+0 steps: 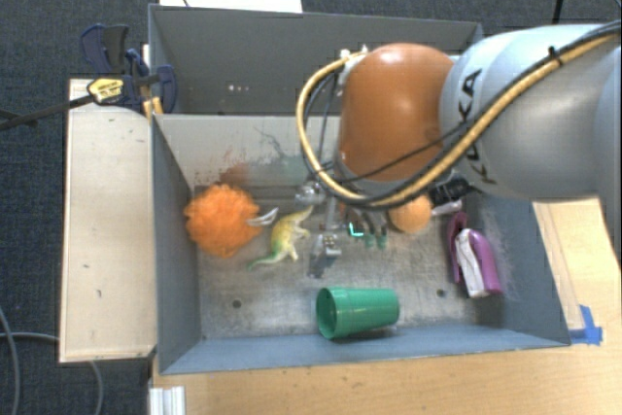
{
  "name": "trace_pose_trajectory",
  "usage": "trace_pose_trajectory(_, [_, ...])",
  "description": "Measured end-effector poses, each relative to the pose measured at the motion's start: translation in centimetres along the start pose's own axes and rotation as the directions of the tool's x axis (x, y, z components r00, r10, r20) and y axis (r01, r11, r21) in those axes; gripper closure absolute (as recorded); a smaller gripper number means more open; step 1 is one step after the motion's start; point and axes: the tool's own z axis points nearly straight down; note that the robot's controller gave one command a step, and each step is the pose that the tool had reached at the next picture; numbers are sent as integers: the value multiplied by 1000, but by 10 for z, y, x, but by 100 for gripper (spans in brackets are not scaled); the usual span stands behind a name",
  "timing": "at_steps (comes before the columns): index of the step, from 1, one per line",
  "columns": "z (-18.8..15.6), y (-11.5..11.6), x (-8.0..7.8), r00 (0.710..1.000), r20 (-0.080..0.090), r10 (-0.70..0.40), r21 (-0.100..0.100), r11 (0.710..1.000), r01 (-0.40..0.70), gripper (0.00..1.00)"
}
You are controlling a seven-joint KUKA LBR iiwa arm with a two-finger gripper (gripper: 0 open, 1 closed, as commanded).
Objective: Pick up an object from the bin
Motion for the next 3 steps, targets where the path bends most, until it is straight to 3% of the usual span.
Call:
trace_pose_trajectory(2, [-3, -1, -2, 1000, 8, 4, -1, 1000, -4, 0])
trace_pose_trajectory(3, [44, 0, -4, 997, 6, -73, 1, 997, 73, 0])
